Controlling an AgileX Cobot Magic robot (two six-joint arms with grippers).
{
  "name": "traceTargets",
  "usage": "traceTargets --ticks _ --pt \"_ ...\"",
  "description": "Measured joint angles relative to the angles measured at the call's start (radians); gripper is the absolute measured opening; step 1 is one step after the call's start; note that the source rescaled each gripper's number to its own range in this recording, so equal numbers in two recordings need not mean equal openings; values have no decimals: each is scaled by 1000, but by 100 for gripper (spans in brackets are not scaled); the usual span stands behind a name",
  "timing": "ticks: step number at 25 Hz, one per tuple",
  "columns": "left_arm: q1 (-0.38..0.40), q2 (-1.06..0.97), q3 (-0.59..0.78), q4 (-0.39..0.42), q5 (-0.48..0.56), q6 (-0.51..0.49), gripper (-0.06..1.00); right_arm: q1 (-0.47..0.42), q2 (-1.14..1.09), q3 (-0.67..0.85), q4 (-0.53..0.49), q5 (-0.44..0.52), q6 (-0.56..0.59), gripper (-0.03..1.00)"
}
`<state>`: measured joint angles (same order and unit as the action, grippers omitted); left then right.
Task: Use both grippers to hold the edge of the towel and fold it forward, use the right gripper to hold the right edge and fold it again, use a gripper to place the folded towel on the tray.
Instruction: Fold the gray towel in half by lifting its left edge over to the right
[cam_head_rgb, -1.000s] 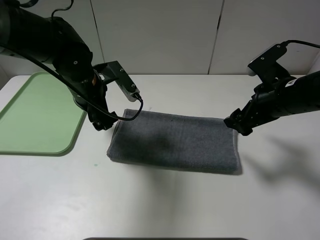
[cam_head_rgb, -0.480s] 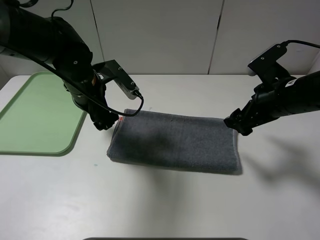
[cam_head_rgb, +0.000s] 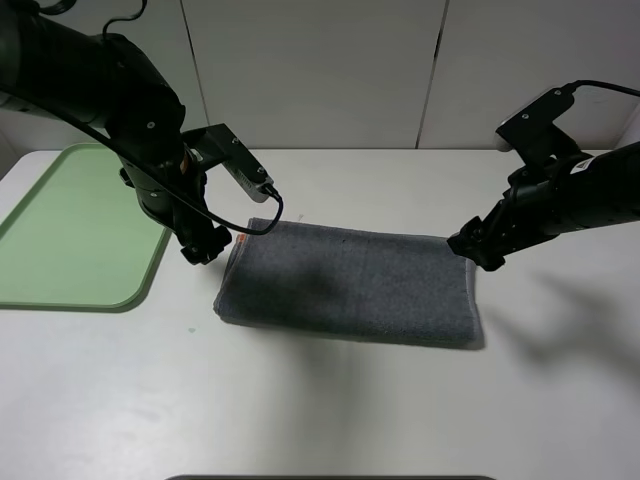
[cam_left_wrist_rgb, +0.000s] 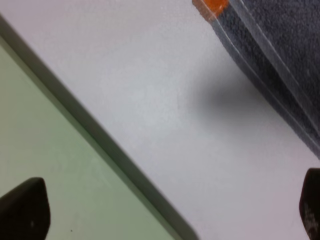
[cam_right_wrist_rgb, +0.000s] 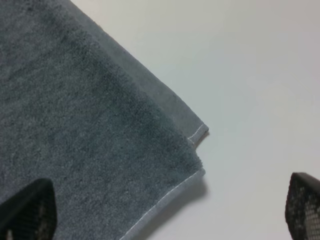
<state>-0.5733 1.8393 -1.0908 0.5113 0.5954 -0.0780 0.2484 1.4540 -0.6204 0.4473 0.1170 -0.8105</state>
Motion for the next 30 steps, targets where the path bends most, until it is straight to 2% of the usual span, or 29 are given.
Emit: traceTargets --ticks 5,10,16,22,30 --pt "0 0 0 0 0 0 100 0 0 0 3 28 92 100" --pt "0 0 0 0 0 -1 100 0 -12 -28 3 134 187 100" --pt "0 0 0 0 0 -1 100 0 -148 -66 -20 187 288 100" --pt "0 0 0 0 0 -2 100 0 -314 -69 -136 230 469 100" --pt "0 0 0 0 -1 -2 100 0 -477 -70 -348 472 682 100"
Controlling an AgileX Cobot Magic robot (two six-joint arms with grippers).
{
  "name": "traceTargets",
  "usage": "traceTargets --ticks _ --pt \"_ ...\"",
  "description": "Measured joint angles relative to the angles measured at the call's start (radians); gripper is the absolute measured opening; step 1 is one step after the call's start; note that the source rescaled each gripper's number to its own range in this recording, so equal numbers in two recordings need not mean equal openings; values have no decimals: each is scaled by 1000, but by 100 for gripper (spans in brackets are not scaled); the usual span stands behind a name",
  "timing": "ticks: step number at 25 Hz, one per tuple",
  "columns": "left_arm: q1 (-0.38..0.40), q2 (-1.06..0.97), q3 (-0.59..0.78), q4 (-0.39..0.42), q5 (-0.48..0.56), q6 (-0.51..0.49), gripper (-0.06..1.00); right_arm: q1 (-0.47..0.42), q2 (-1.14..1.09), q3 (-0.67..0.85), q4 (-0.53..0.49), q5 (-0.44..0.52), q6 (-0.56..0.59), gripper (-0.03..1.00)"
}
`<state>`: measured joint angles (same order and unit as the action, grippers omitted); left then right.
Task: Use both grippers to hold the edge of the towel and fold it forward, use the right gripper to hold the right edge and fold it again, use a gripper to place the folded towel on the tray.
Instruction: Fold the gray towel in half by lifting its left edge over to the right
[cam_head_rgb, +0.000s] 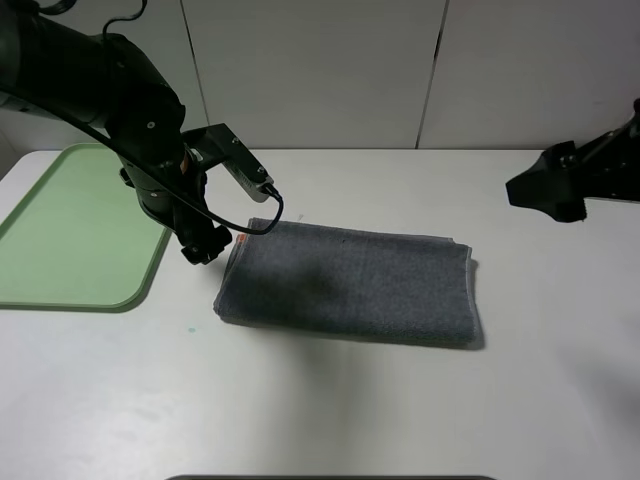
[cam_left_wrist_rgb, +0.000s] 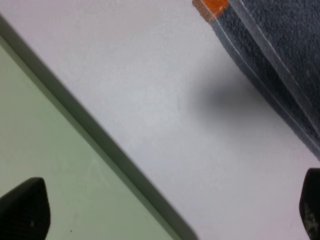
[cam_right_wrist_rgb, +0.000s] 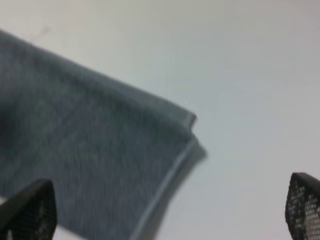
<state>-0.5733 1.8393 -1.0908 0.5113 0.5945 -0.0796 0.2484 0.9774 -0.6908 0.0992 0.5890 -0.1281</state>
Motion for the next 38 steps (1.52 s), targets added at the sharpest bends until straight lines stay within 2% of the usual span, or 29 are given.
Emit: traceTargets --ticks 5,12,14,24,29,38 --pt "0 0 0 0 0 0 100 0 -124 0 -49 185 26 100" --pt "0 0 0 -1 0 0 100 0 -349 0 -50 395 29 100" --pt "0 0 0 -1 0 0 100 0 -417 5 -45 427 29 100" --pt "0 0 0 -1 0 -1 100 0 -806 169 -29 439 25 100" --pt "0 0 0 -1 3 -2 100 0 -941 190 -29 438 22 100" --pt "0 0 0 -1 23 -2 100 0 -984 196 -28 441 21 100"
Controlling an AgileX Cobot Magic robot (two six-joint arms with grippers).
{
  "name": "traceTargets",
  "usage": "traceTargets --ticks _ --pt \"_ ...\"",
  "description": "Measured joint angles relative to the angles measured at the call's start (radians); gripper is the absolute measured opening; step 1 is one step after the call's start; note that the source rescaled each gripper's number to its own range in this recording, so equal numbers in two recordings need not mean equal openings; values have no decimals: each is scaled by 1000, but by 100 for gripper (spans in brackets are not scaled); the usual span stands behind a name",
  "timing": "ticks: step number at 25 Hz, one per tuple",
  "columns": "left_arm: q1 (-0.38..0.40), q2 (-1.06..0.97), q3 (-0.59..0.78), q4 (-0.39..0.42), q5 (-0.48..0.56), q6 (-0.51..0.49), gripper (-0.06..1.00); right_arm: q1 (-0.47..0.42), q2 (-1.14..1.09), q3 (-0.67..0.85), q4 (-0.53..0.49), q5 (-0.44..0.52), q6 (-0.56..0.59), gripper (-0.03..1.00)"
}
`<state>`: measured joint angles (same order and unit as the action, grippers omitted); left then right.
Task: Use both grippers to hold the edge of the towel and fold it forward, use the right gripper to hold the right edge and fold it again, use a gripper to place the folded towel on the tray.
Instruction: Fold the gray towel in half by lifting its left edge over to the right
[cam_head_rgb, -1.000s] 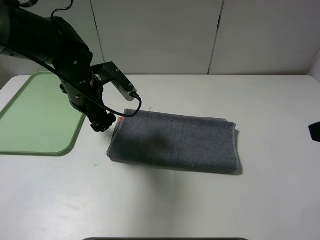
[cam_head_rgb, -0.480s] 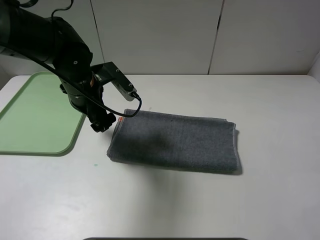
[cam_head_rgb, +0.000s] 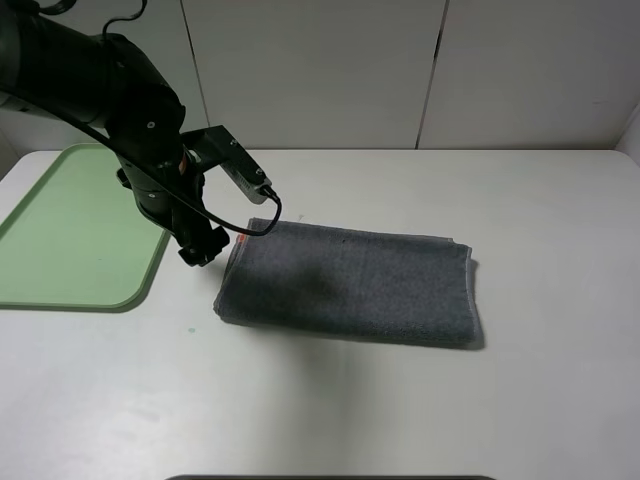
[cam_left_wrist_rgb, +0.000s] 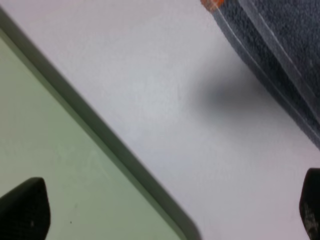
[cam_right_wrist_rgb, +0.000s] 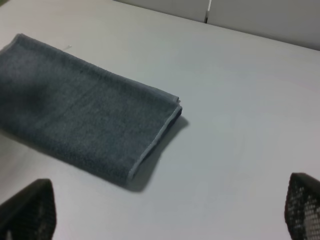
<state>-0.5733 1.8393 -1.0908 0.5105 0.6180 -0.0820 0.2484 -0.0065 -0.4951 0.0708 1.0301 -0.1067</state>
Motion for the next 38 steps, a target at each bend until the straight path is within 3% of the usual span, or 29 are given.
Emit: traceTargets --ticks 5,14,29,33,38 --pt "0 0 0 0 3 0 100 -17 0 0 4 0 0 100" --pt "0 0 0 0 2 0 100 -196 0 1 7 0 0 100" --pt "0 0 0 -5 -21 -92 100 -201 0 1 7 0 0 100" --pt "0 0 0 -112 -35 -97 100 -201 0 1 7 0 0 100" --pt "0 0 0 -332 -111 -100 100 -201 0 1 7 0 0 100"
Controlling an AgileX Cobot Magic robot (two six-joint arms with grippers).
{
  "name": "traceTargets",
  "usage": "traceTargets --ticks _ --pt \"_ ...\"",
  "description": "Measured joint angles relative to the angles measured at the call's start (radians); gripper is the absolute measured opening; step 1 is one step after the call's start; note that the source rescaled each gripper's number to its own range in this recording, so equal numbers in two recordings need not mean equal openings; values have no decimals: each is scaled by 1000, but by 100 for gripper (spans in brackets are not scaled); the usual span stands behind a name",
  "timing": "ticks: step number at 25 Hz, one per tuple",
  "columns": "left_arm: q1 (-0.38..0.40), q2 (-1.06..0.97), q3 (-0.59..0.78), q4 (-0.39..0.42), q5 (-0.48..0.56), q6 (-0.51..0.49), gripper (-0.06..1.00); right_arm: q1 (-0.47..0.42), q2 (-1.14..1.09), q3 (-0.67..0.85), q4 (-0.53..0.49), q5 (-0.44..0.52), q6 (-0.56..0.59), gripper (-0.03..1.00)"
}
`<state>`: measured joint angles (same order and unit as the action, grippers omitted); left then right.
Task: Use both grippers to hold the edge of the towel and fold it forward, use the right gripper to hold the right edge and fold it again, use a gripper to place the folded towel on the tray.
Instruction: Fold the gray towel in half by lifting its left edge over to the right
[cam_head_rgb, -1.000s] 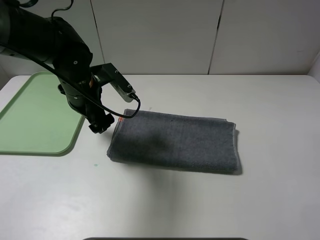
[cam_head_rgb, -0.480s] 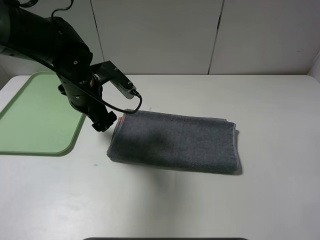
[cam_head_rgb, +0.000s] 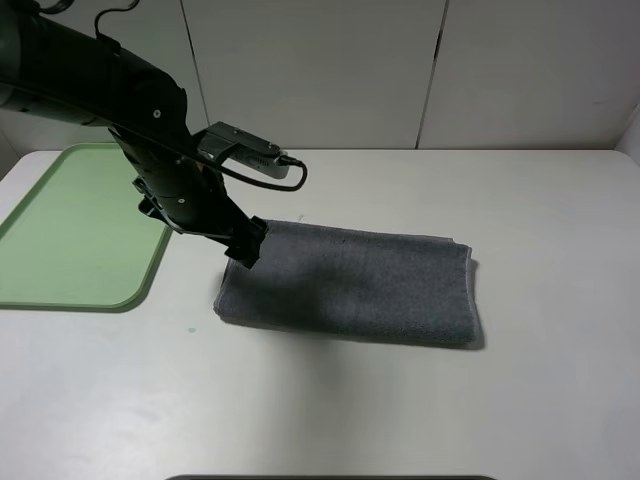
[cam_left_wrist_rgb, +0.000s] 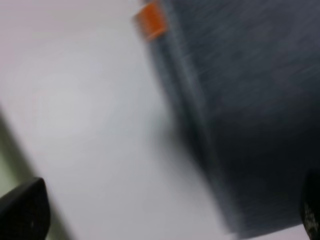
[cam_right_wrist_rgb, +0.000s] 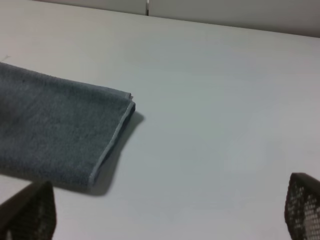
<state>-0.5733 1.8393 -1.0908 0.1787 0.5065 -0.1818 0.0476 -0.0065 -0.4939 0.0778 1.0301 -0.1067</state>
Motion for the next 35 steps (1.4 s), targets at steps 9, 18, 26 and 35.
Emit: traceTargets --ticks 9,18,26,35 --pt "15 68 0 -96 -118 -72 100 0 0 0 1 0 0 100" --pt "43 145 0 -115 -185 -67 100 0 0 0 2 0 0 100" --pt "48 211 0 -142 -229 -33 100 0 0 0 2 0 0 100" --pt "48 237 -11 -167 -256 18 100 0 0 0 3 0 0 100"
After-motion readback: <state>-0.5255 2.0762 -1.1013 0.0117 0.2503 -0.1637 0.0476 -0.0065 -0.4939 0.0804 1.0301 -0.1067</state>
